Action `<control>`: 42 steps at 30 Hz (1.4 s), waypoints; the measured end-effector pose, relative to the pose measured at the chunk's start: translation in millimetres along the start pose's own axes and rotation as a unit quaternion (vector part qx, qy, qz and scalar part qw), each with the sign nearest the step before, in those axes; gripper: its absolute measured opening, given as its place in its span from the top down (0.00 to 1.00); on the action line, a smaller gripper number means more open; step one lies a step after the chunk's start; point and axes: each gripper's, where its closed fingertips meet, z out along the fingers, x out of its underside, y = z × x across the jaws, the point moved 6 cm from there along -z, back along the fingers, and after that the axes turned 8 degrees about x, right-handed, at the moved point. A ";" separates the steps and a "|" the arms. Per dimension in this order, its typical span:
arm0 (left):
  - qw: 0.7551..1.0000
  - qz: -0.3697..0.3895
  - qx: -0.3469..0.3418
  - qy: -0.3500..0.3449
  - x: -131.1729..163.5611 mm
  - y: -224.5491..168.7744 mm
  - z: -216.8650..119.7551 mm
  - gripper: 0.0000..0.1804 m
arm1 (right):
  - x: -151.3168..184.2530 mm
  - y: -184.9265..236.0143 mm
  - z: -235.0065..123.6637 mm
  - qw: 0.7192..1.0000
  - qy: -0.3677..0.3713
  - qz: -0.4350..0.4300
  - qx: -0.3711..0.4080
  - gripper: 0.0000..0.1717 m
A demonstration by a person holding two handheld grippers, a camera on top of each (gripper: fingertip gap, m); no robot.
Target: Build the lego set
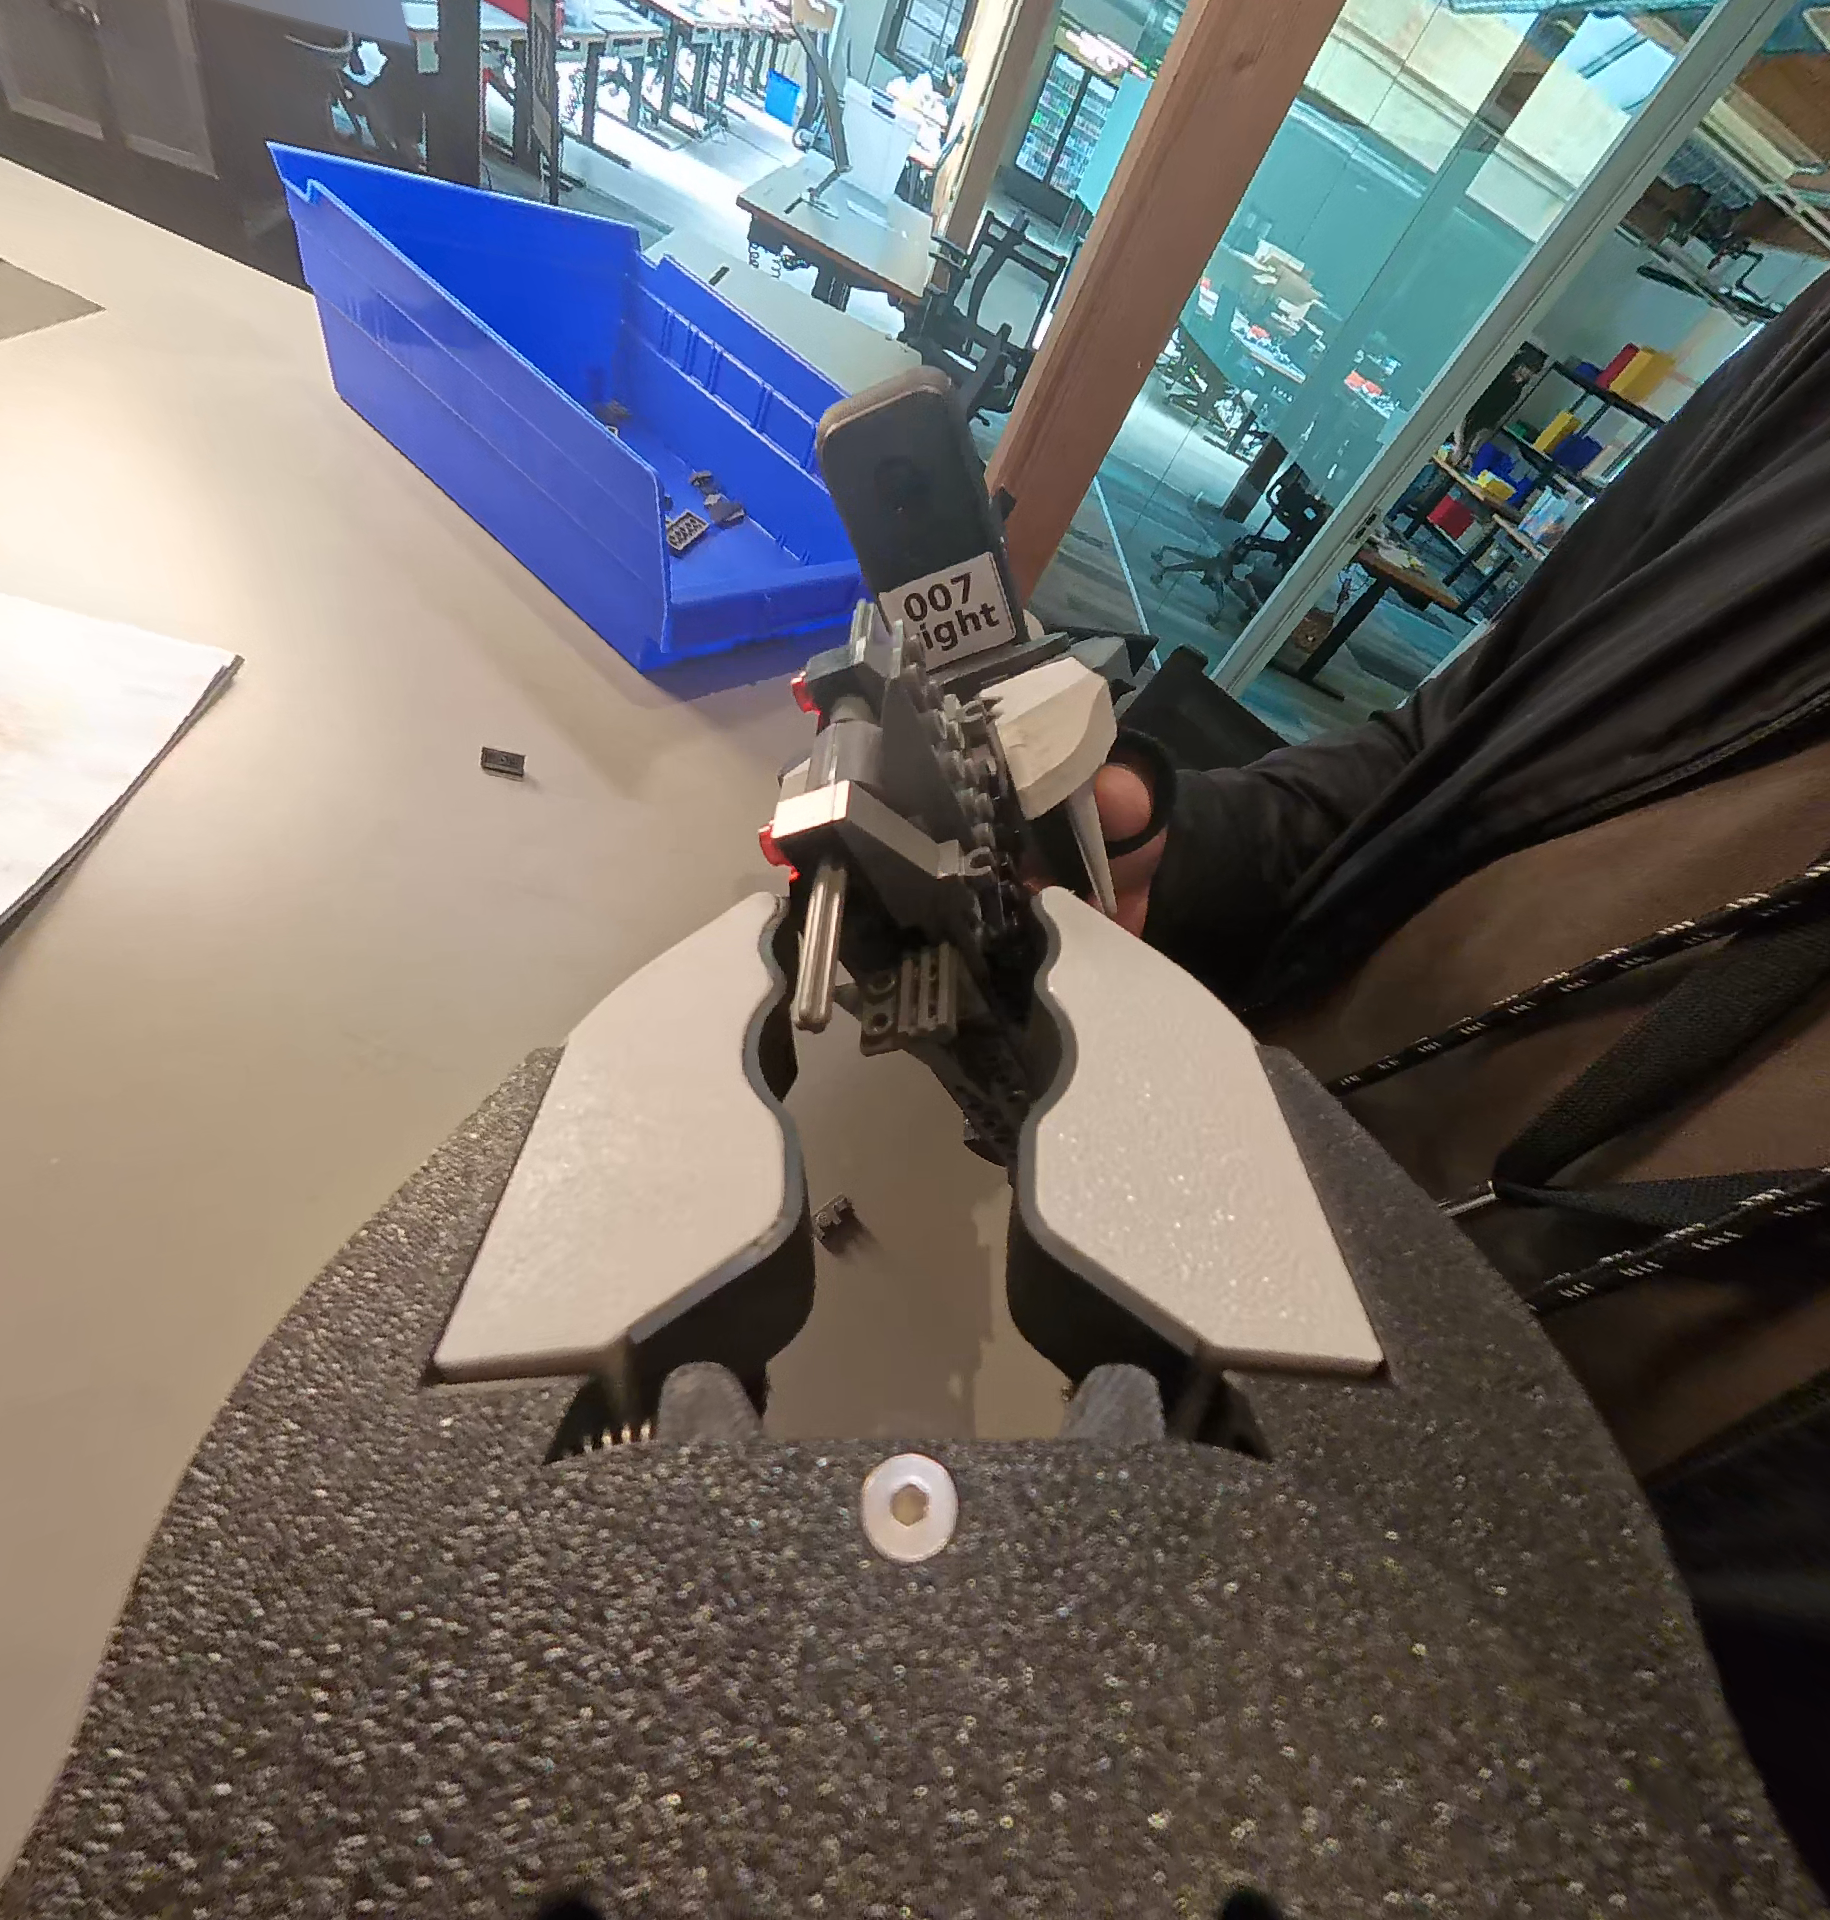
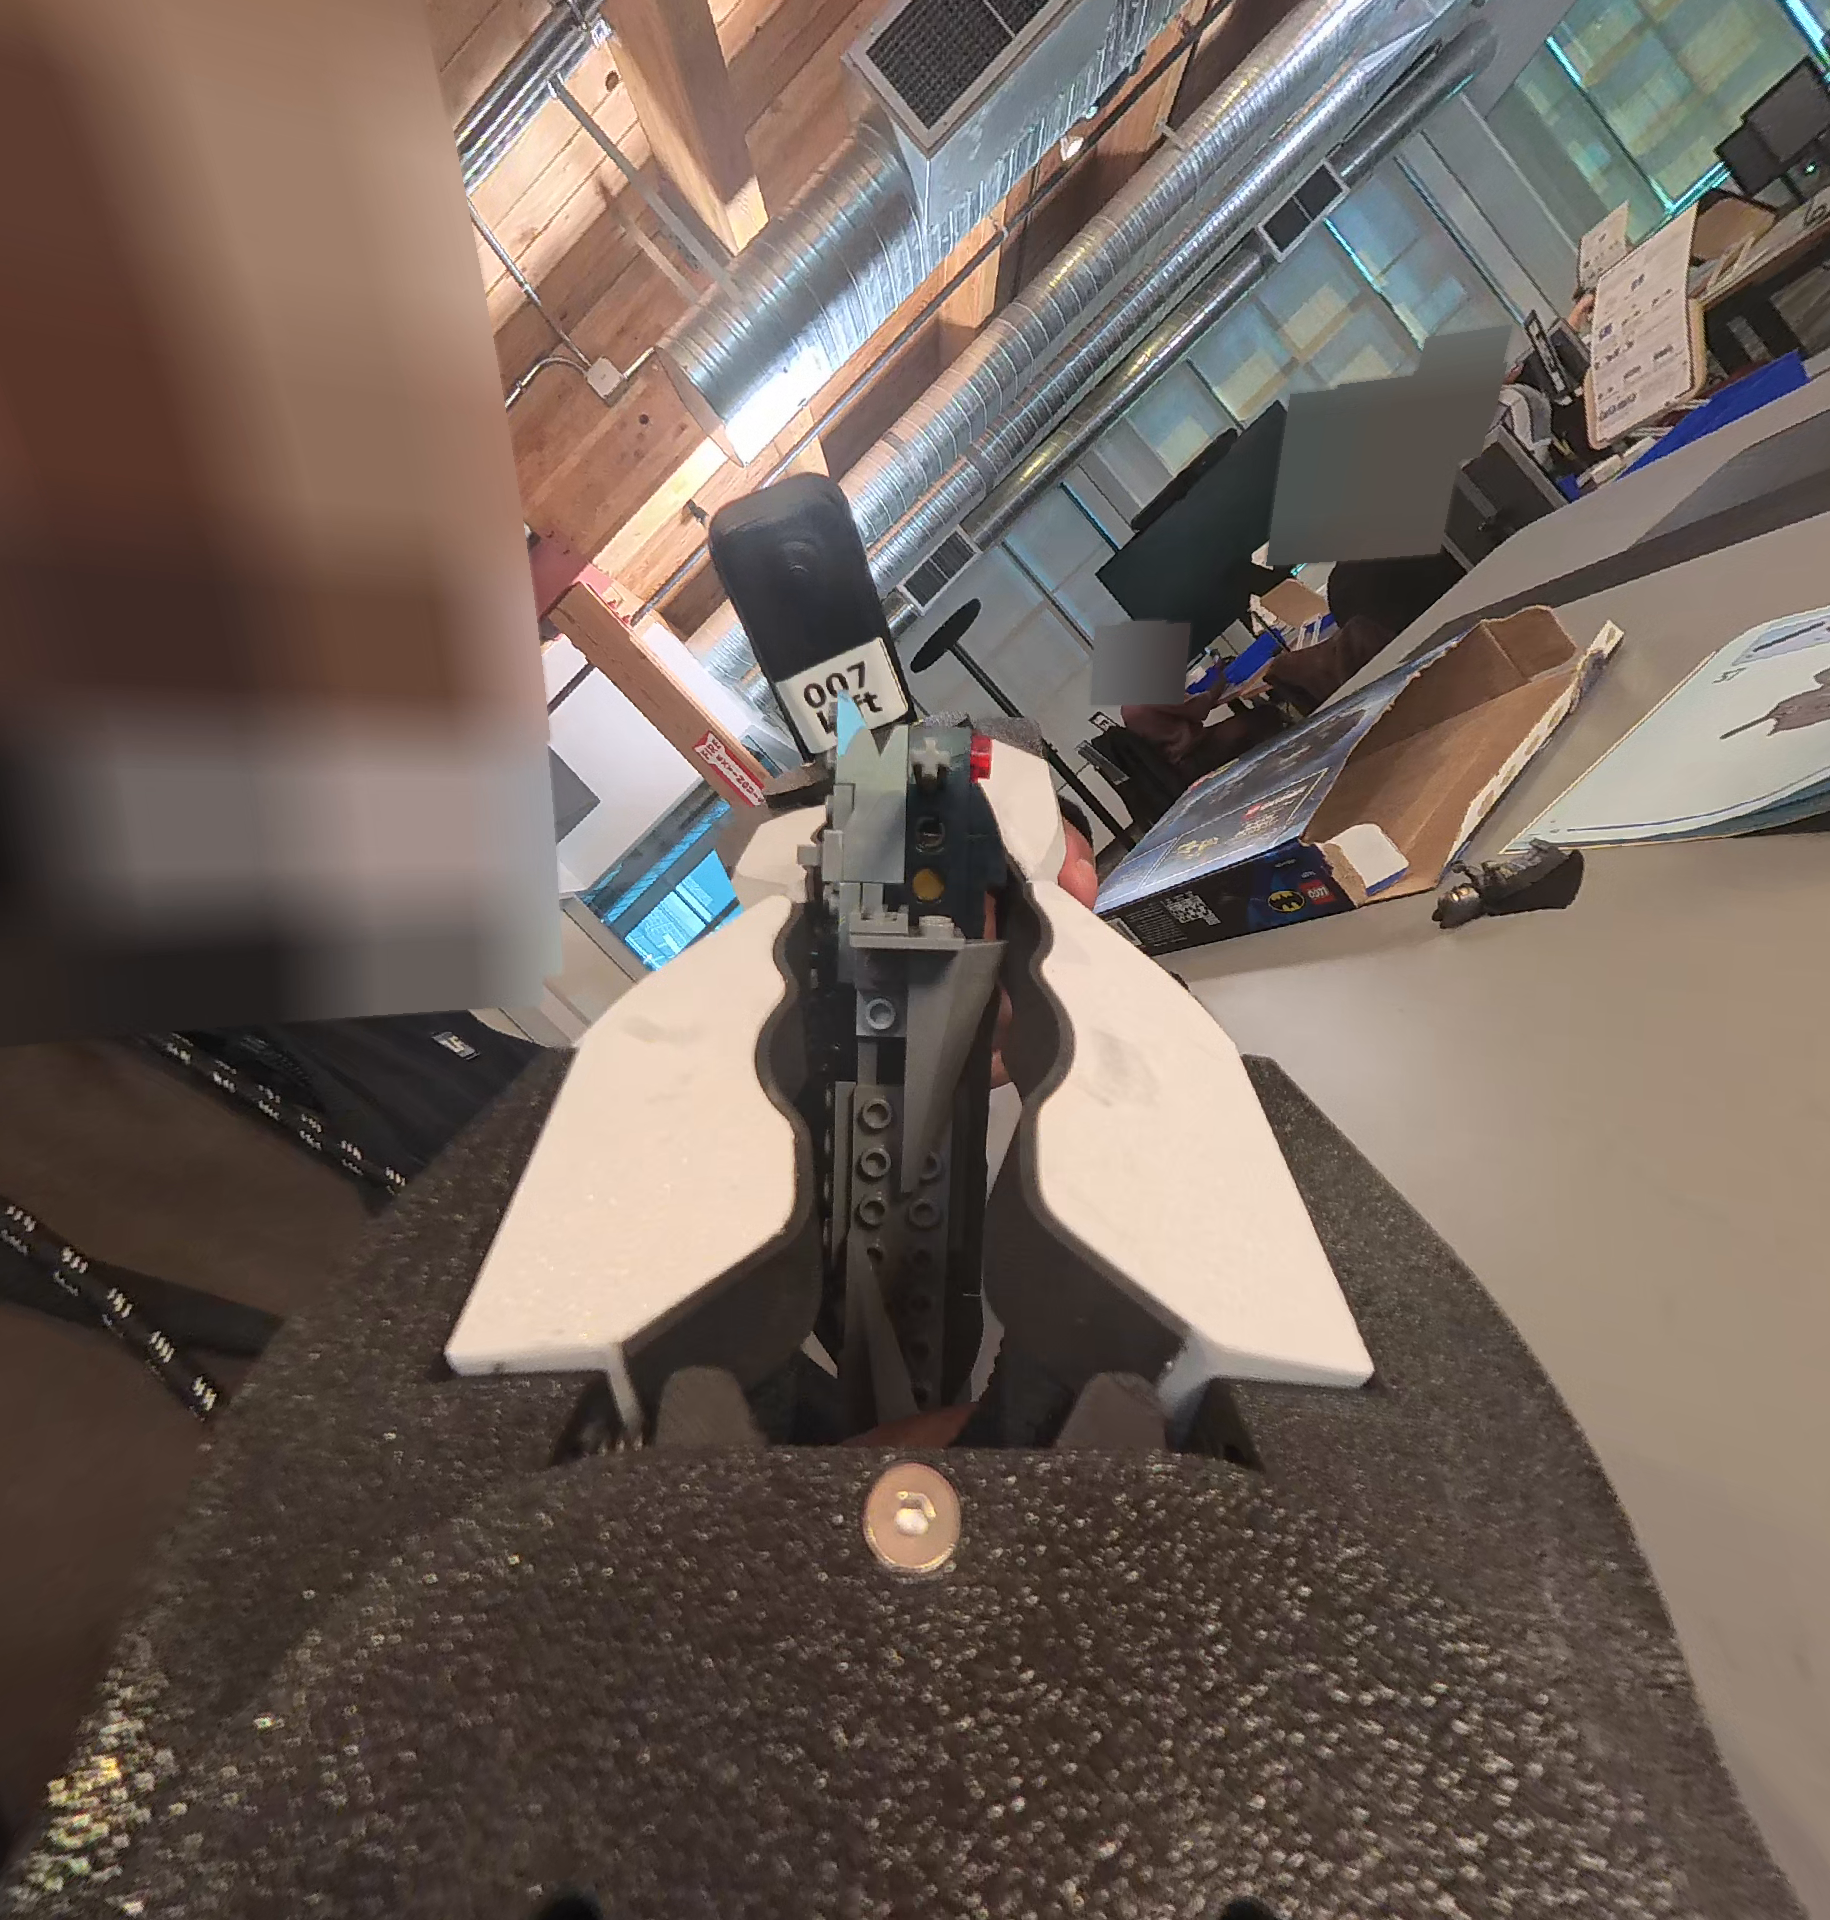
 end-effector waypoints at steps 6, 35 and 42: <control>1.000 0.004 0.001 -0.014 -0.6 -1.7 -2.0 0.78 | -1.0 3.6 2.2 1.000 0.000 -0.013 0.000 0.80; 0.998 0.003 0.016 -0.059 -5.0 0.3 2.5 0.78 | -5.7 3.5 1.0 1.000 -0.022 0.010 -0.013 0.80; 0.994 -0.066 0.032 -0.076 3.3 3.3 1.3 0.70 | -10.3 -0.1 -2.6 0.997 -0.065 0.038 -0.030 0.80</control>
